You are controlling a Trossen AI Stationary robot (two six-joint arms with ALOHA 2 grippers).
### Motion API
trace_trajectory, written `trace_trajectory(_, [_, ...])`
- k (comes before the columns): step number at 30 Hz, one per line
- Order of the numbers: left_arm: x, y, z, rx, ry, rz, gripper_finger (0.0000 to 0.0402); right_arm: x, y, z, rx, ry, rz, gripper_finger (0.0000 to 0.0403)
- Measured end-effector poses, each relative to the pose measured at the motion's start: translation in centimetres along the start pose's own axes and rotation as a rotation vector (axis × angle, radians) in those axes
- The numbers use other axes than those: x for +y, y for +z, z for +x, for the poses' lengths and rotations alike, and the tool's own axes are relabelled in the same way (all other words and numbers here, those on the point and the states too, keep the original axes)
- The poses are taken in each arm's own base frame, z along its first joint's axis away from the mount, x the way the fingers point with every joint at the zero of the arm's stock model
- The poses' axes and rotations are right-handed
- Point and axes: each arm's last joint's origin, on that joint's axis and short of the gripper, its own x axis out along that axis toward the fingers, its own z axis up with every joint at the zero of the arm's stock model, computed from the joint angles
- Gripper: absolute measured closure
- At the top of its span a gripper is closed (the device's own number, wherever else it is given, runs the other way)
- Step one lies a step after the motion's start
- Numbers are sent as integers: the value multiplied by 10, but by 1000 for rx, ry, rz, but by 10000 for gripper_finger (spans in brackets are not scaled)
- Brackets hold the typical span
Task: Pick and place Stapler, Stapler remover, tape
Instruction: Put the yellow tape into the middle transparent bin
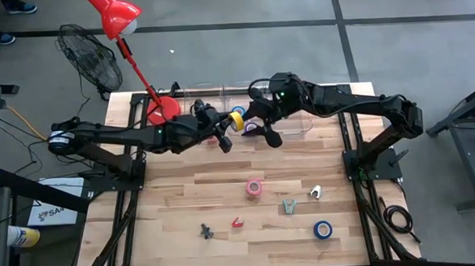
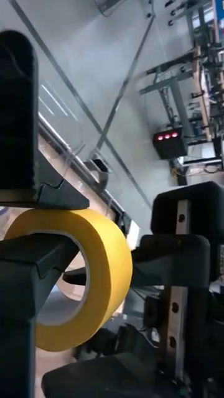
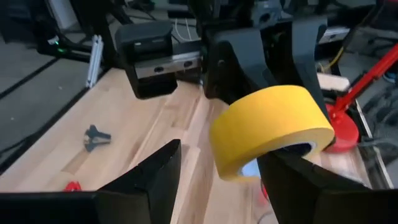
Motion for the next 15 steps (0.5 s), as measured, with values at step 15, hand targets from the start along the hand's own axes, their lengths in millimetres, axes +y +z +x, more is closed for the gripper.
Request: trace_trajectory(15, [-1,11,-1,-98,-8,-13,362,0,10,-1,-107,64,25,279])
